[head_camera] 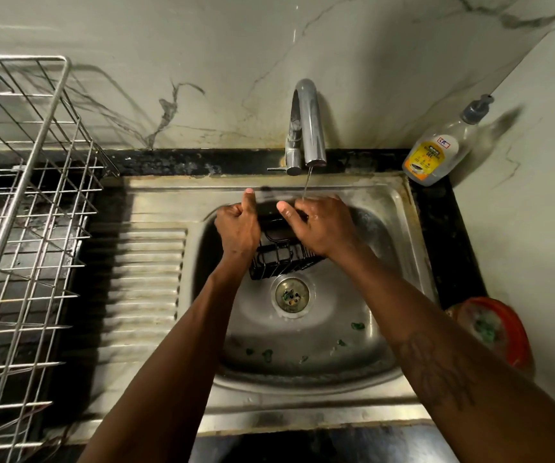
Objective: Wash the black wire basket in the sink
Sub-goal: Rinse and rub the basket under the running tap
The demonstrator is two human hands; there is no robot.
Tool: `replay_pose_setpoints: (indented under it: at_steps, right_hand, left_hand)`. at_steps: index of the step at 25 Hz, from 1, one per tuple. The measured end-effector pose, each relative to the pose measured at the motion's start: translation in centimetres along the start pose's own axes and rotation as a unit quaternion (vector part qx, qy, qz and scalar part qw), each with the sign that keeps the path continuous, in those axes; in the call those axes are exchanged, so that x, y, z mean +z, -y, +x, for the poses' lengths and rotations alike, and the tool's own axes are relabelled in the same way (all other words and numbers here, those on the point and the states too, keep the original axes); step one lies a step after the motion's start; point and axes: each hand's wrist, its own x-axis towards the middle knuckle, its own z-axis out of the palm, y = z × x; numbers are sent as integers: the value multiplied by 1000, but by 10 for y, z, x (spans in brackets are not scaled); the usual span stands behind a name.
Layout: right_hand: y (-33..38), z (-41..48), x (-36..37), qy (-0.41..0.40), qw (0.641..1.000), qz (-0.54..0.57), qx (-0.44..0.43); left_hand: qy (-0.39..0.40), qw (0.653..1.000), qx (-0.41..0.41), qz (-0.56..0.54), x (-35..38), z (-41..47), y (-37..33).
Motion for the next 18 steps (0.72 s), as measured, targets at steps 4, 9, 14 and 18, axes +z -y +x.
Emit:
replay_pose_setpoints:
  at_steps: [4, 9, 14, 18]
  right_hand:
    - [32, 22, 0, 42, 986, -94, 129]
    - [64, 15, 18, 0, 999, -50, 5]
    - [23, 27, -10, 133, 983, -99, 81]
    - [53, 51, 1, 109, 975, -81, 175]
  left_hand:
    - [13, 999, -2, 31, 5, 2, 0]
    - [6, 1000, 1, 23, 0, 13, 7]
    - [38, 999, -14, -12, 4, 6, 8]
    - [23, 999, 16, 45, 2, 8, 8]
